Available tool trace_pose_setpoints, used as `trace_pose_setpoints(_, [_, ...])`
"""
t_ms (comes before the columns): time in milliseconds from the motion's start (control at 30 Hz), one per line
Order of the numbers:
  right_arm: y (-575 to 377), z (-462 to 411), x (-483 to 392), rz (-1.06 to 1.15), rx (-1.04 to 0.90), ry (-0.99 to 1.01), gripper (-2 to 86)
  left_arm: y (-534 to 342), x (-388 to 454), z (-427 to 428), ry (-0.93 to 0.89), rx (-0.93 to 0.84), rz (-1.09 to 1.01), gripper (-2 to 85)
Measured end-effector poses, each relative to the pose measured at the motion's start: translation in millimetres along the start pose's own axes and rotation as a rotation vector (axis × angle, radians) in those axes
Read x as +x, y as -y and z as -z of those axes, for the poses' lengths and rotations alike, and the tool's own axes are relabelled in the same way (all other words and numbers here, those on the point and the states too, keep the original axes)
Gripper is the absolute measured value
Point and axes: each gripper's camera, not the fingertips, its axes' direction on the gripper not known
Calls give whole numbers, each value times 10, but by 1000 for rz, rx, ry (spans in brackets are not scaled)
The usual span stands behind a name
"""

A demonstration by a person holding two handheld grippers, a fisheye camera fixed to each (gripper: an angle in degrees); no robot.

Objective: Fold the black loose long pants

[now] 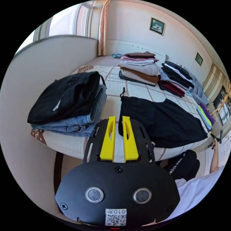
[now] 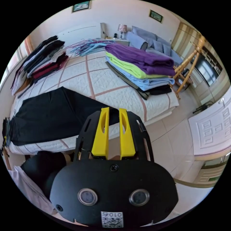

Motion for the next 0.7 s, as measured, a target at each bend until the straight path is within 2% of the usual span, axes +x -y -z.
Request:
trace_pose_setpoints(133, [-206, 20, -700, 283, 97, -35, 111, -16, 700, 179, -76, 111, -121, 38])
trace_pose_setpoints(200, [-346, -181, -1103, 442, 70, -196, 106, 35, 1028, 120, -82, 93, -225, 36])
trace_pose_setpoints(267, [-365, -322, -1219, 459, 27, -259, 93, 103, 1380, 59, -75, 69, -336, 35])
trace_pose_setpoints(367, [-304, -370, -1223, 454, -13, -281, 59, 171, 1640, 88, -142, 89, -388, 36])
trace_pose_setpoints(467, [-41, -268, -1089, 340, -3, -367, 47, 162, 1796, 73, -173, 77, -405, 40])
trace_pose_setpoints(600, [434, -98, -698, -26, -12, -404, 69, 75, 1942, 31, -207, 45, -431, 47])
trace_pose_setpoints(700, [468, 106, -535, -218, 26, -362, 76, -38, 2112, 97, -180, 25, -527, 51])
